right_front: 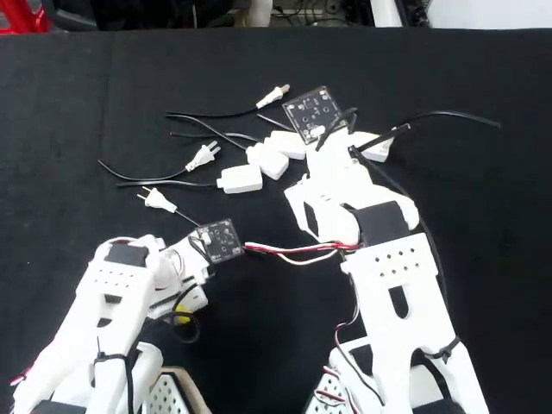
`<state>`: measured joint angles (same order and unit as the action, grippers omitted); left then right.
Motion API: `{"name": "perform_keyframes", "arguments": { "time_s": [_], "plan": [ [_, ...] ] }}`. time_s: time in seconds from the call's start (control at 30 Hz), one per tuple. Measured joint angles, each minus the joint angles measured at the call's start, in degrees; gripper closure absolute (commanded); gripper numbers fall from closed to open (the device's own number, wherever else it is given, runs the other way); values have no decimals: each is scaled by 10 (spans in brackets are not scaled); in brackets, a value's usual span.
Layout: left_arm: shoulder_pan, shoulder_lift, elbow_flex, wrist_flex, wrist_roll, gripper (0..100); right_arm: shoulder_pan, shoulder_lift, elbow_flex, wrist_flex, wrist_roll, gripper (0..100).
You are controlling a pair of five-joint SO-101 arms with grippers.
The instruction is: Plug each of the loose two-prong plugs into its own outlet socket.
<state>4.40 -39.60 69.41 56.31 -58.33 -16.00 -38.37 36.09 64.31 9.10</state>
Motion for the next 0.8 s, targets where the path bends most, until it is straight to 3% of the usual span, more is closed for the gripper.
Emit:
{"name": "perform_keyframes", "arguments": {
  "time_s": [0.23, 0.5, 0.7, 0.8],
  "plan": [
    [0, 0, 13, -33, 69, 948, 0, 0, 0, 0, 0, 987],
    [4, 0, -17, -37, 116, 905, 0, 0, 0, 0, 0, 987],
    [42, 18, -22, -113, 159, 898, 0, 0, 0, 0, 0, 987],
    [44, 62, -35, -124, 162, 802, 0, 0, 0, 0, 0, 987]
  ]
}}
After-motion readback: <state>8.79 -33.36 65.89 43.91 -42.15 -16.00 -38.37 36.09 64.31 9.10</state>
